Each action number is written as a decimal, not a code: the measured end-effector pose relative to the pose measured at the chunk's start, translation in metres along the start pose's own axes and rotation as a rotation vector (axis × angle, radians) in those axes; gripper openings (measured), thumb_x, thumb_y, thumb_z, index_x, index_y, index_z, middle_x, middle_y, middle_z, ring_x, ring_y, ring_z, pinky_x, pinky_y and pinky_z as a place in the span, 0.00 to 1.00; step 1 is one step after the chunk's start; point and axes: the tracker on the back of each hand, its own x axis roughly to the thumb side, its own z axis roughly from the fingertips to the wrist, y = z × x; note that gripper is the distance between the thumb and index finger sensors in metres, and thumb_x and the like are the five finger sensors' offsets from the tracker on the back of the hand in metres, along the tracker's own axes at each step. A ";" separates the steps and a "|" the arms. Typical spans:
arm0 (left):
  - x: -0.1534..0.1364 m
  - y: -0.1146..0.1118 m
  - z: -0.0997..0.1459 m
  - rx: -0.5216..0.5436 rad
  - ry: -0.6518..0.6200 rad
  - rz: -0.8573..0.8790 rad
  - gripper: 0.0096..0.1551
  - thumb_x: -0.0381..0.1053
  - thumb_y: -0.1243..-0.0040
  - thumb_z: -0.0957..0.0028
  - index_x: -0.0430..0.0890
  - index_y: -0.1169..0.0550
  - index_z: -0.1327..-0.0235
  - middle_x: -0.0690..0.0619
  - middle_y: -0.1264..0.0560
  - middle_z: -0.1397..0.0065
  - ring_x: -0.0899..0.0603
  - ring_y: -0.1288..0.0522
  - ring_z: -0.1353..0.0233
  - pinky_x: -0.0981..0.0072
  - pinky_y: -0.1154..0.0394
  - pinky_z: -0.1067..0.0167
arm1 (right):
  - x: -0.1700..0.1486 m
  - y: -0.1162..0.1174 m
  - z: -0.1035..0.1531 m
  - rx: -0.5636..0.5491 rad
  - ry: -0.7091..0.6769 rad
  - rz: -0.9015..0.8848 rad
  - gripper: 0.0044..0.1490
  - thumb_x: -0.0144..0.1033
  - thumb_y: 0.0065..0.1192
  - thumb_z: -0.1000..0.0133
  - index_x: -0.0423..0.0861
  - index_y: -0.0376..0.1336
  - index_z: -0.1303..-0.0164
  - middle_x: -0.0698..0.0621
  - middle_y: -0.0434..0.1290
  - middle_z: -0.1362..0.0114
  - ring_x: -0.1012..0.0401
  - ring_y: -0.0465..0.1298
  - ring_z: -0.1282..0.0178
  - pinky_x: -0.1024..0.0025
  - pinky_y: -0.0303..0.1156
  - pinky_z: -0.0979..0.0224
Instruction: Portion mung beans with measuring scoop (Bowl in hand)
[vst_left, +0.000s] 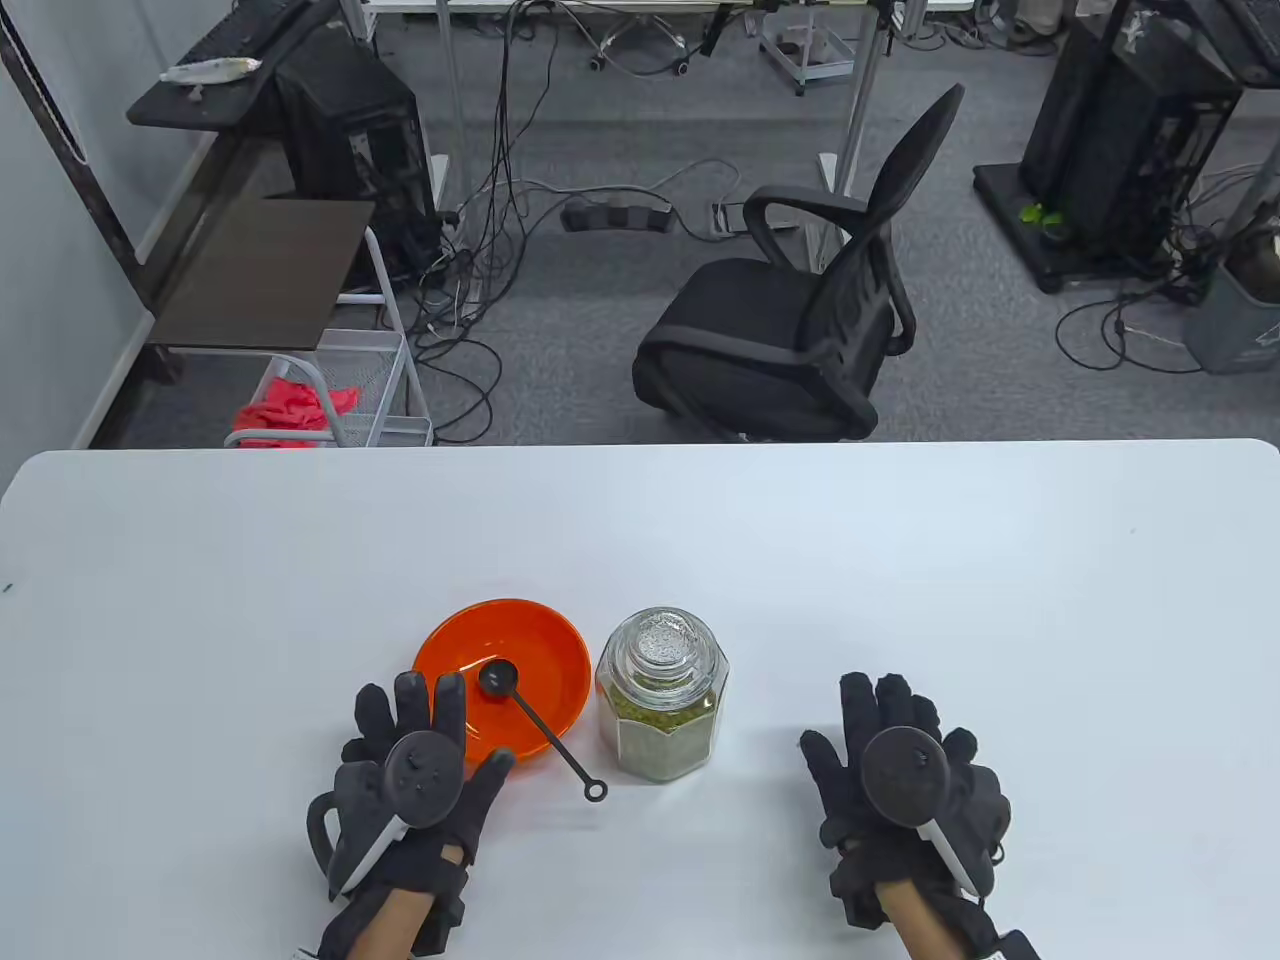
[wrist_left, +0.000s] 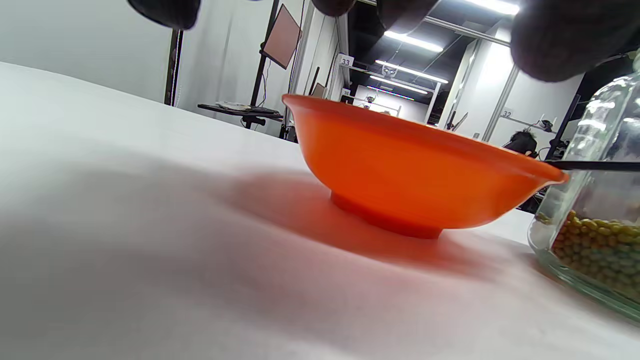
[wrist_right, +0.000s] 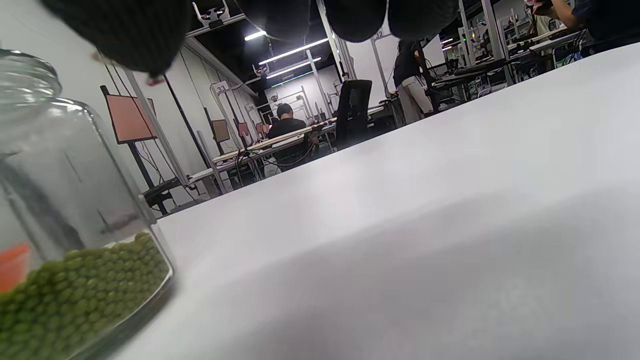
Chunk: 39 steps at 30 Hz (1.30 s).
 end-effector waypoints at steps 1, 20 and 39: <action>0.000 0.000 0.000 0.001 -0.001 -0.002 0.53 0.76 0.52 0.48 0.56 0.55 0.16 0.47 0.62 0.17 0.22 0.61 0.18 0.23 0.47 0.28 | 0.000 0.000 0.000 0.003 0.002 -0.002 0.47 0.54 0.65 0.50 0.46 0.56 0.23 0.35 0.55 0.18 0.34 0.57 0.19 0.20 0.42 0.29; 0.001 0.002 0.002 0.012 -0.016 0.012 0.53 0.76 0.52 0.48 0.56 0.55 0.16 0.47 0.62 0.17 0.22 0.62 0.18 0.23 0.47 0.28 | 0.034 -0.017 -0.013 -0.019 -0.053 -0.109 0.48 0.54 0.65 0.49 0.45 0.55 0.22 0.35 0.55 0.18 0.34 0.57 0.19 0.20 0.42 0.28; 0.003 0.001 0.002 -0.018 -0.016 0.009 0.53 0.76 0.52 0.47 0.55 0.55 0.16 0.46 0.62 0.18 0.22 0.63 0.18 0.22 0.48 0.29 | 0.113 -0.021 -0.040 -0.020 -0.219 -0.227 0.50 0.56 0.65 0.50 0.43 0.53 0.22 0.35 0.56 0.19 0.34 0.57 0.19 0.20 0.43 0.29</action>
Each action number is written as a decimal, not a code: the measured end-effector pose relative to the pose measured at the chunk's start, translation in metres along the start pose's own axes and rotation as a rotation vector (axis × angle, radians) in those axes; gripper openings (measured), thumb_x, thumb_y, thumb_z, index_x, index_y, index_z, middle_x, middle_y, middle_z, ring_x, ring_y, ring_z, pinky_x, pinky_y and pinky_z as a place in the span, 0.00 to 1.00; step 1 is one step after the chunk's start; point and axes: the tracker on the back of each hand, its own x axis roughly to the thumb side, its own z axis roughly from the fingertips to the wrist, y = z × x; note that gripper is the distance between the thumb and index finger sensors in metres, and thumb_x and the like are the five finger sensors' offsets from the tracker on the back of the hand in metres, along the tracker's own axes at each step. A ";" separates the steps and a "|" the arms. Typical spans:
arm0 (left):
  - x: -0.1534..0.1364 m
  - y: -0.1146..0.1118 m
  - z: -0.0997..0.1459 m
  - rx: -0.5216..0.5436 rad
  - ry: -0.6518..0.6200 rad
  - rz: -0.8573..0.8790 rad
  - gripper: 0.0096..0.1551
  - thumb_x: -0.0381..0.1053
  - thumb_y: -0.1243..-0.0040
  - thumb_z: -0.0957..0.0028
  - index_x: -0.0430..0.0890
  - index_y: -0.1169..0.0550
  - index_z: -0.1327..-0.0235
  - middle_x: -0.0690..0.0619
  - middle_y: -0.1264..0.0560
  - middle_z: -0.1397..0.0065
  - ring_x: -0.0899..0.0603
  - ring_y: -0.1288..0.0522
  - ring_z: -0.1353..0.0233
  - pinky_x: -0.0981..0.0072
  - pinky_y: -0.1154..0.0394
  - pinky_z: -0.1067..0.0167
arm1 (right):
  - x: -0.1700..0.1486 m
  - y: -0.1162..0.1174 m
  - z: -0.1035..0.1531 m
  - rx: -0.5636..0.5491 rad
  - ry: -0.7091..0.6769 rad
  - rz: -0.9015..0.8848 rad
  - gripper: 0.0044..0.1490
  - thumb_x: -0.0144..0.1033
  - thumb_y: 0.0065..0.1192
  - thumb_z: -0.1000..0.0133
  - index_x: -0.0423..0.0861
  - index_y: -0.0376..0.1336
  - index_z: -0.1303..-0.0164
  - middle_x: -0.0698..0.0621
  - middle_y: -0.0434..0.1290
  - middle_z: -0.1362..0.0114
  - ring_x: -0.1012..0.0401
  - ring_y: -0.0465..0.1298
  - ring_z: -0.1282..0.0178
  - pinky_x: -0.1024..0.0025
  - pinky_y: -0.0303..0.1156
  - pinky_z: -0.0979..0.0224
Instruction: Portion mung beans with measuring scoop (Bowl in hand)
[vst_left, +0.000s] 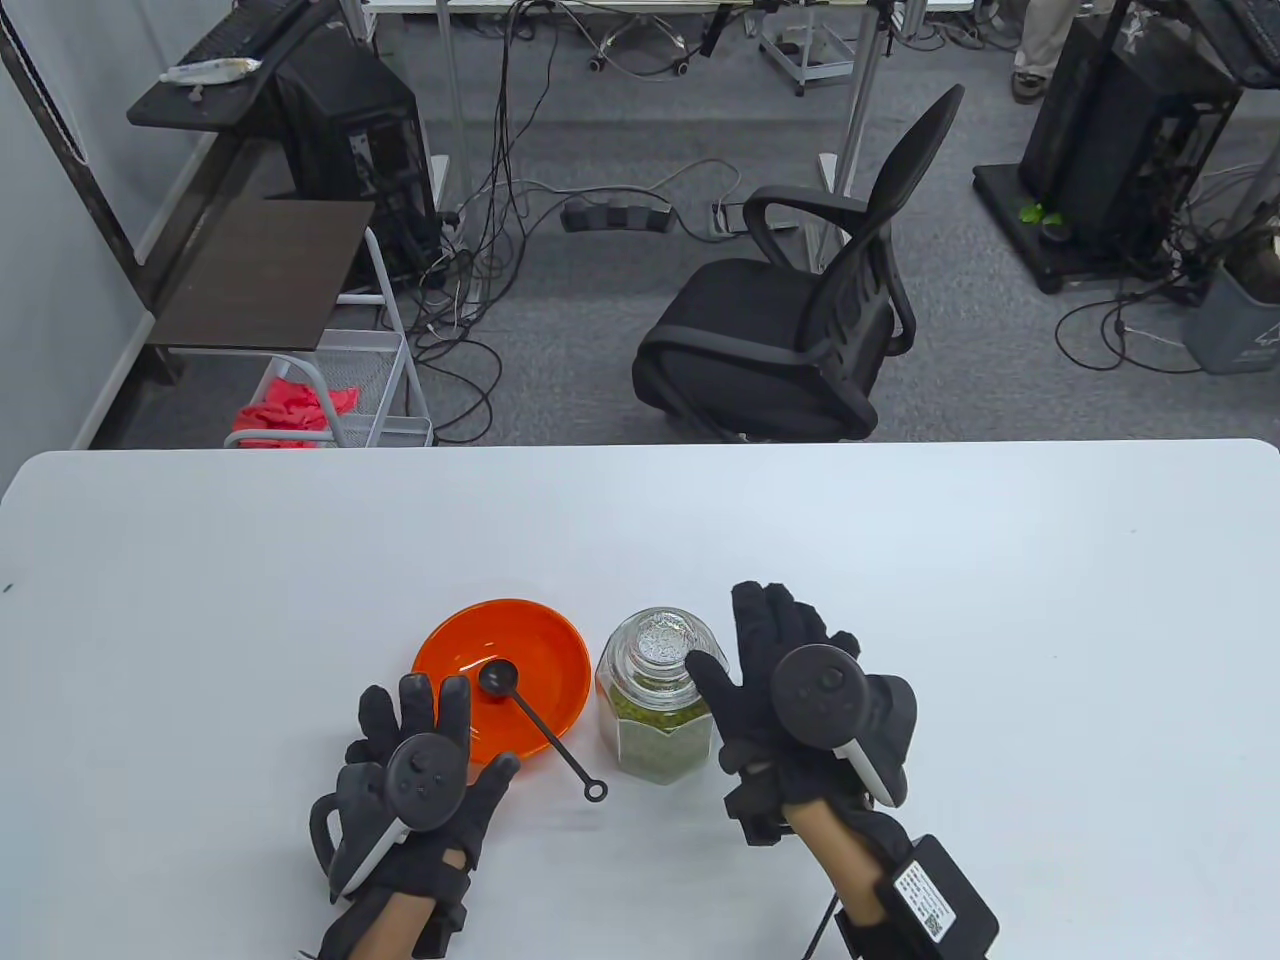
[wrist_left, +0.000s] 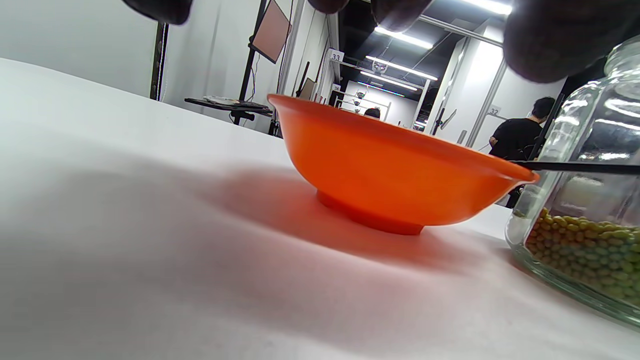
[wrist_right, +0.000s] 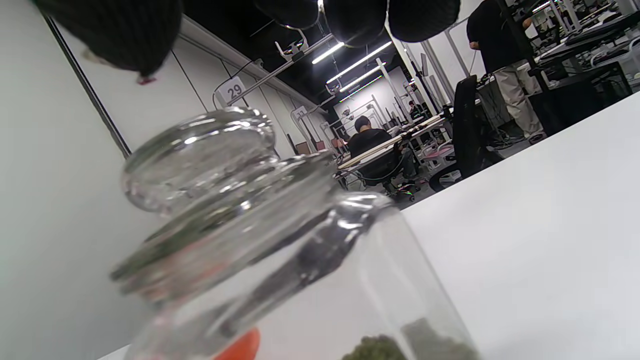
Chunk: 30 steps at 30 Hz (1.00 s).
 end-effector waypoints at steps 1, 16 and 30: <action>0.000 0.000 0.000 0.000 0.001 0.001 0.53 0.76 0.52 0.47 0.55 0.55 0.16 0.46 0.62 0.18 0.22 0.63 0.18 0.22 0.48 0.29 | 0.003 0.002 -0.002 0.003 -0.003 0.000 0.50 0.56 0.65 0.50 0.43 0.53 0.22 0.35 0.56 0.19 0.34 0.57 0.19 0.20 0.43 0.29; 0.000 0.000 0.000 -0.006 -0.001 0.011 0.53 0.76 0.52 0.47 0.55 0.56 0.16 0.46 0.63 0.18 0.22 0.63 0.19 0.22 0.48 0.29 | 0.023 0.040 -0.021 0.188 0.002 0.073 0.57 0.57 0.71 0.52 0.43 0.49 0.21 0.35 0.55 0.19 0.34 0.57 0.19 0.19 0.42 0.29; 0.000 0.000 0.000 -0.013 -0.005 0.011 0.53 0.75 0.52 0.47 0.55 0.56 0.16 0.46 0.63 0.18 0.21 0.63 0.19 0.22 0.48 0.29 | 0.027 0.041 -0.025 0.148 -0.009 0.022 0.55 0.48 0.77 0.54 0.38 0.53 0.24 0.31 0.58 0.24 0.33 0.61 0.23 0.20 0.46 0.29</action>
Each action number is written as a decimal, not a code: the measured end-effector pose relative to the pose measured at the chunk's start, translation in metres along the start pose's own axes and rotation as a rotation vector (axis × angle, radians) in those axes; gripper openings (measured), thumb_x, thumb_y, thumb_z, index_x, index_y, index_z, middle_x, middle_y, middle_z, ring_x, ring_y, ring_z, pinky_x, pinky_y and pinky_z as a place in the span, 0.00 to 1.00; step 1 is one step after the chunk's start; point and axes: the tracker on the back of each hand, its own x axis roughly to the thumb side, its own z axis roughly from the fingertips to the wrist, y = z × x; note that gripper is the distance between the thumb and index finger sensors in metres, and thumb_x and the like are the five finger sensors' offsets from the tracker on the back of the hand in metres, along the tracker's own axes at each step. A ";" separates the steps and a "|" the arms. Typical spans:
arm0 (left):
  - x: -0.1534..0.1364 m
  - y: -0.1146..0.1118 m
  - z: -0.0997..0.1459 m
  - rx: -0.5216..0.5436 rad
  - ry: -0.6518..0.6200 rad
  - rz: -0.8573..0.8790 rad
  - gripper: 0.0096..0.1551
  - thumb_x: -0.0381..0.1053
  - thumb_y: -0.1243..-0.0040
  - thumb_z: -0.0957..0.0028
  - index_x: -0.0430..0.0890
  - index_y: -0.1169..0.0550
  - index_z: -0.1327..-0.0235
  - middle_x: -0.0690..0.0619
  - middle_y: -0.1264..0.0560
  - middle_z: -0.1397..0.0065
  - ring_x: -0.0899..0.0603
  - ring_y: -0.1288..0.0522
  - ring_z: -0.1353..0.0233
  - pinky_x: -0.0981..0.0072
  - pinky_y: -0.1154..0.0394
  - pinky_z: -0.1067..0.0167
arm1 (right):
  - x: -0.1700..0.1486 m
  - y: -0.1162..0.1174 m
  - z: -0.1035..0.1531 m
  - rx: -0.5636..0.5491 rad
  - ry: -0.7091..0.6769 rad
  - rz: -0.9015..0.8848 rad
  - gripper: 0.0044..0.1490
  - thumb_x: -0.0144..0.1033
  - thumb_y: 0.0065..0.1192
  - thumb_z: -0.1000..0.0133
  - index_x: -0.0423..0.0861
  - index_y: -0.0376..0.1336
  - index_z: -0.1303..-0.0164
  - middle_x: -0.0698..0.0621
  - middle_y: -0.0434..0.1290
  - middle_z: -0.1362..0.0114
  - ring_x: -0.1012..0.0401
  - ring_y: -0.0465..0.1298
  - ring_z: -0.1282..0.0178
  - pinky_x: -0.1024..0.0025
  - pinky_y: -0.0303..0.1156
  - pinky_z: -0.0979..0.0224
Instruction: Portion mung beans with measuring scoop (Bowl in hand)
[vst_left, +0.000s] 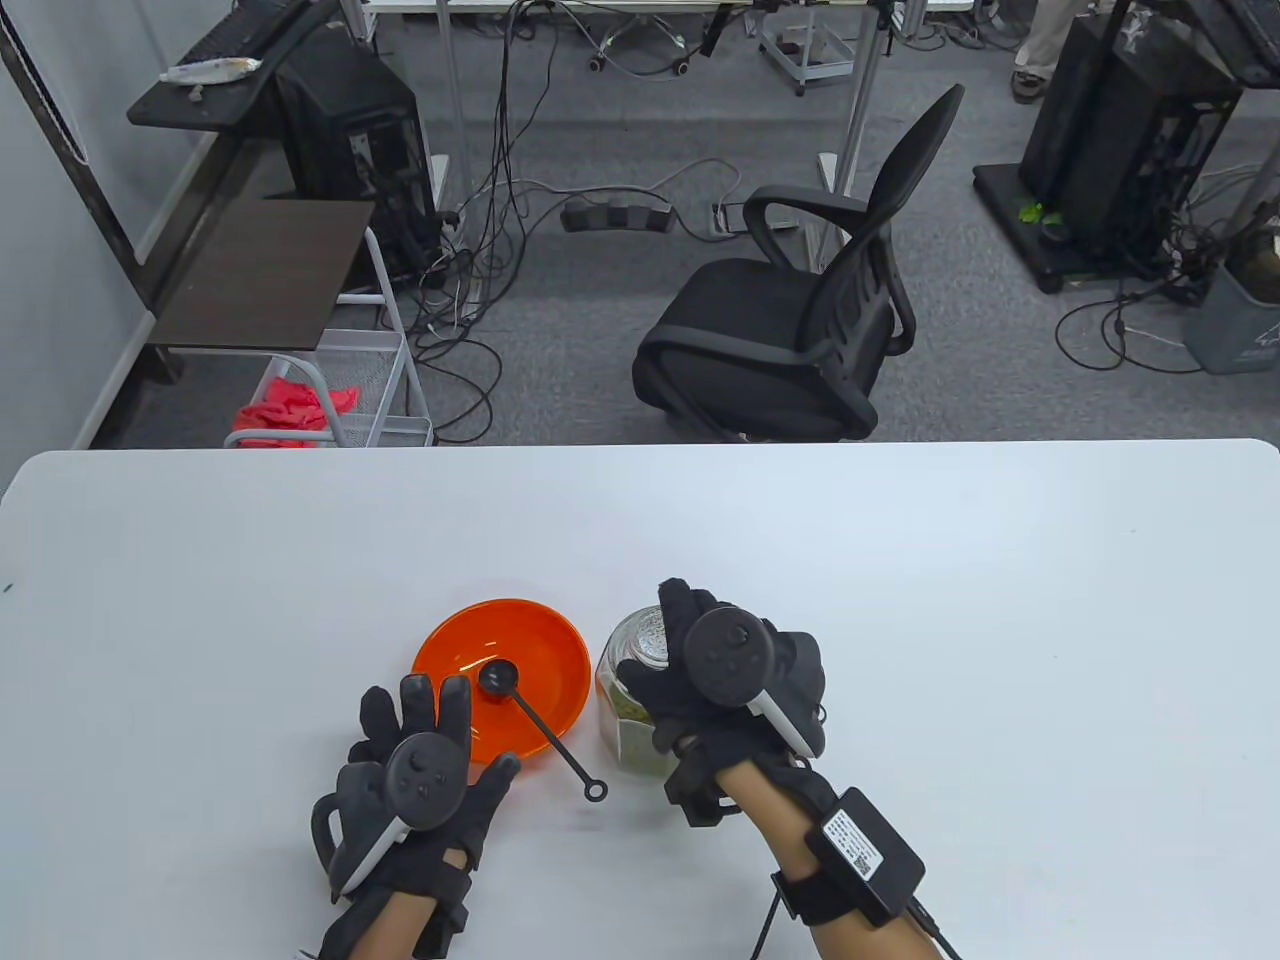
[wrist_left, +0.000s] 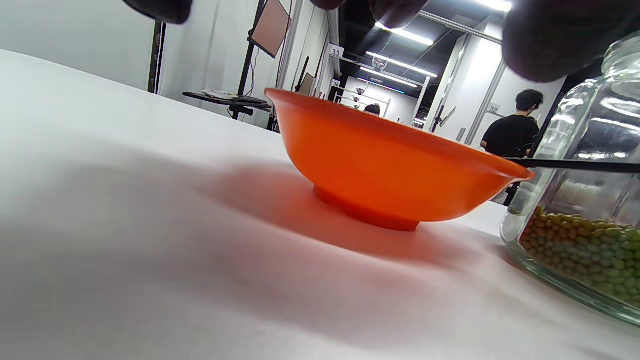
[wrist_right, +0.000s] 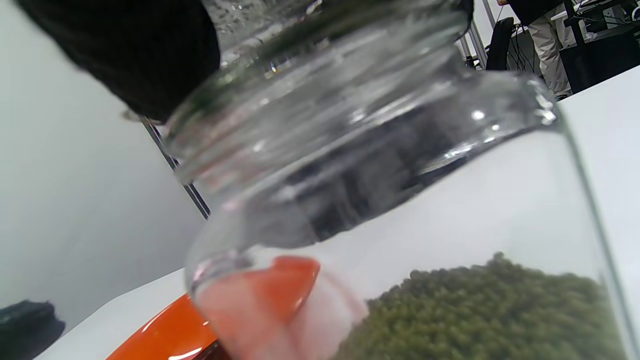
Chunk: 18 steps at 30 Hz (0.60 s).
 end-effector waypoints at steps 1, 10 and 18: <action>0.000 0.000 0.000 0.000 0.000 0.001 0.53 0.76 0.52 0.47 0.55 0.56 0.16 0.46 0.63 0.18 0.21 0.63 0.19 0.22 0.48 0.29 | 0.000 -0.002 0.000 -0.011 -0.002 -0.013 0.55 0.48 0.77 0.54 0.38 0.53 0.24 0.31 0.58 0.24 0.33 0.61 0.24 0.20 0.46 0.29; 0.000 0.000 0.000 0.001 0.003 0.007 0.53 0.75 0.52 0.47 0.55 0.56 0.16 0.46 0.63 0.18 0.21 0.63 0.19 0.23 0.48 0.28 | 0.000 -0.033 0.007 -0.111 0.025 -0.084 0.55 0.49 0.76 0.54 0.38 0.53 0.24 0.31 0.58 0.25 0.33 0.61 0.24 0.21 0.48 0.29; -0.001 0.000 0.000 0.001 0.006 0.011 0.53 0.75 0.52 0.47 0.55 0.56 0.16 0.46 0.63 0.18 0.21 0.63 0.19 0.22 0.48 0.29 | -0.015 -0.056 0.015 -0.180 0.068 -0.096 0.55 0.49 0.76 0.54 0.38 0.53 0.24 0.31 0.58 0.25 0.33 0.61 0.24 0.21 0.48 0.29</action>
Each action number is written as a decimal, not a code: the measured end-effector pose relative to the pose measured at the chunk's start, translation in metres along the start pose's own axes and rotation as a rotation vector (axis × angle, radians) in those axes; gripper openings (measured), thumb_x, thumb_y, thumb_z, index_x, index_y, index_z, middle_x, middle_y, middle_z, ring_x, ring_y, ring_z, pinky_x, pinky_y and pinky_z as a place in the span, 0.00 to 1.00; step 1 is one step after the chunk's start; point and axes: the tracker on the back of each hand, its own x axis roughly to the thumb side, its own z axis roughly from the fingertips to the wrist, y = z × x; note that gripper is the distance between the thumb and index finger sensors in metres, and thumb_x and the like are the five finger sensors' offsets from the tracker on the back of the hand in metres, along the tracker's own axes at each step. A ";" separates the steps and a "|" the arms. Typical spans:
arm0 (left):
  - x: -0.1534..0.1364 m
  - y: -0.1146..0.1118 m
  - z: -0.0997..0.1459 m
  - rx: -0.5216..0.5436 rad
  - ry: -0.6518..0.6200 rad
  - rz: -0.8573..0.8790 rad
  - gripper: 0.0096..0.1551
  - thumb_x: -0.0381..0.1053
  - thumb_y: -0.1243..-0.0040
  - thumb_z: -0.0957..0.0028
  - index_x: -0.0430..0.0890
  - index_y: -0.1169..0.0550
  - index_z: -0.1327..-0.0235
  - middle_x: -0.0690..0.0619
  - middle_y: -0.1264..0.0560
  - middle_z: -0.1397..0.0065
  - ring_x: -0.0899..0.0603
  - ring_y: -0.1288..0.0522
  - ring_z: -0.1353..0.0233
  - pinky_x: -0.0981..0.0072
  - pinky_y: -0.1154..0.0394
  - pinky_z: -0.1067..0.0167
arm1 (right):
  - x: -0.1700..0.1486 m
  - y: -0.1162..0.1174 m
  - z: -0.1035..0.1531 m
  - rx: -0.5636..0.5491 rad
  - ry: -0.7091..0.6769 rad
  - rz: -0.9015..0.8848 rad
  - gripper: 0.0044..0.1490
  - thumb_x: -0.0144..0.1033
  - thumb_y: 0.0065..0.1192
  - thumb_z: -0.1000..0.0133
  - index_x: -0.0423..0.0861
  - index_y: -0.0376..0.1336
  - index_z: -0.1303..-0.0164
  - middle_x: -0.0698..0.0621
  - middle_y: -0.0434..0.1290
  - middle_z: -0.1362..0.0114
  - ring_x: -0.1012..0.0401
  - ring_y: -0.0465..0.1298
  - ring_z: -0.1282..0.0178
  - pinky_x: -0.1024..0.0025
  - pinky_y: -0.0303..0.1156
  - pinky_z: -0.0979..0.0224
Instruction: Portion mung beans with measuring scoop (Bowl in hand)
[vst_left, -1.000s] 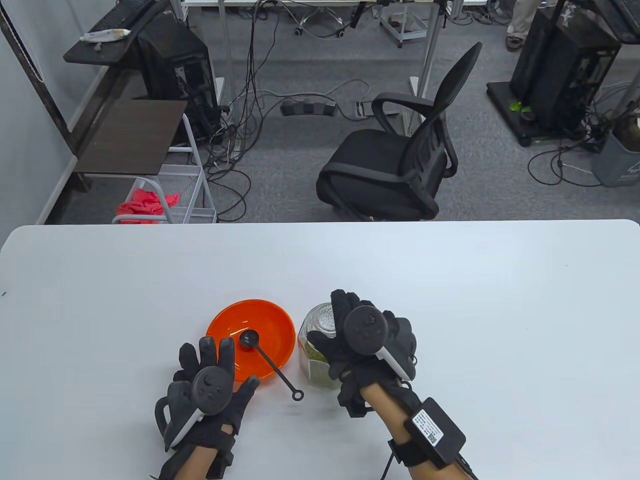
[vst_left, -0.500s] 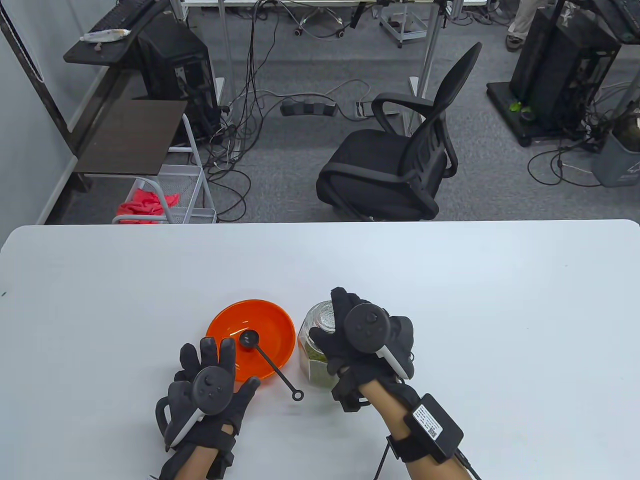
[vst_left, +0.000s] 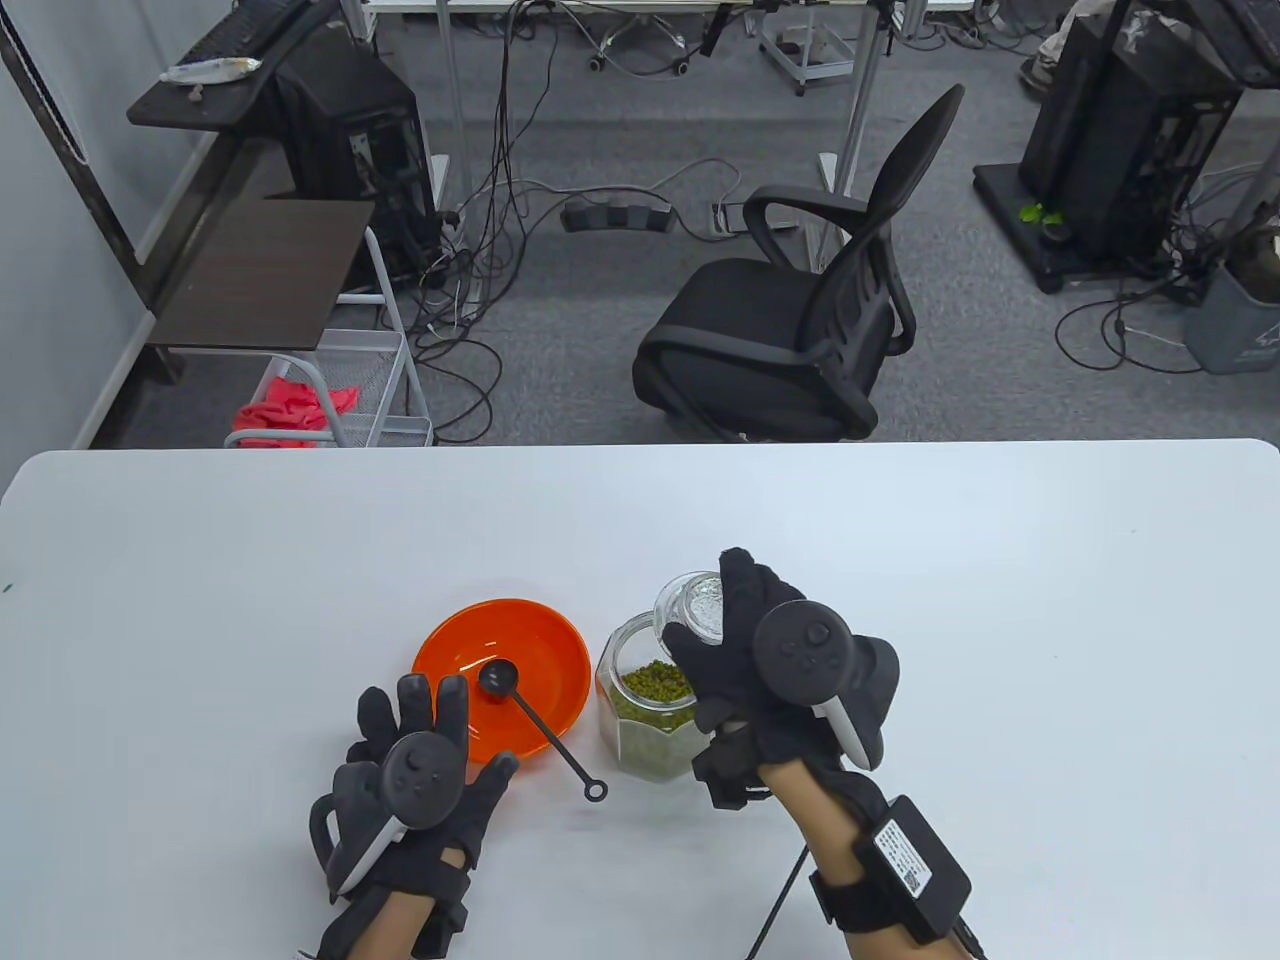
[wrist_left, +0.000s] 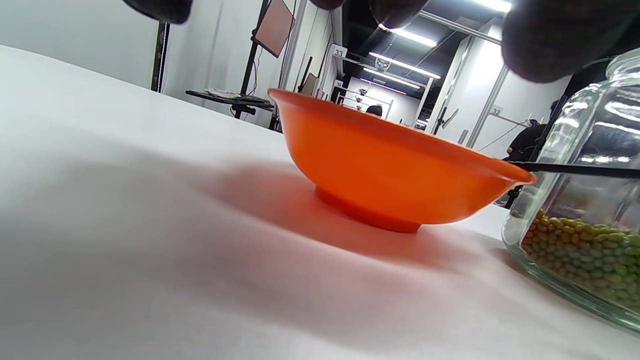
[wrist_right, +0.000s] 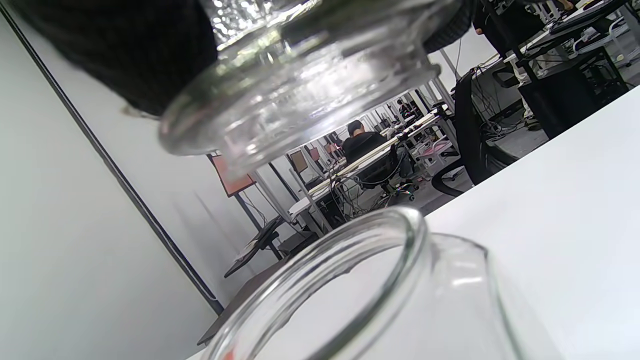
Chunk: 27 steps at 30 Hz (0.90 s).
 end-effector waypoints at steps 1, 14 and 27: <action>0.000 0.000 0.000 0.000 0.000 0.000 0.53 0.75 0.52 0.47 0.55 0.56 0.16 0.46 0.63 0.18 0.21 0.63 0.19 0.23 0.48 0.28 | -0.003 -0.003 0.001 -0.007 0.005 0.002 0.55 0.49 0.76 0.54 0.38 0.53 0.24 0.31 0.58 0.25 0.34 0.61 0.24 0.21 0.49 0.29; -0.001 0.001 0.000 0.005 0.003 0.005 0.53 0.75 0.52 0.47 0.55 0.56 0.16 0.46 0.63 0.18 0.21 0.63 0.19 0.22 0.48 0.29 | -0.046 -0.029 0.010 -0.071 0.101 0.029 0.54 0.47 0.78 0.55 0.39 0.53 0.24 0.30 0.58 0.25 0.32 0.60 0.24 0.22 0.50 0.29; -0.002 0.001 0.000 0.005 0.005 0.003 0.53 0.75 0.52 0.47 0.55 0.56 0.16 0.46 0.63 0.18 0.21 0.63 0.19 0.23 0.48 0.29 | -0.105 -0.026 0.023 -0.090 0.218 0.095 0.53 0.47 0.78 0.55 0.39 0.55 0.25 0.30 0.58 0.25 0.32 0.60 0.25 0.22 0.50 0.29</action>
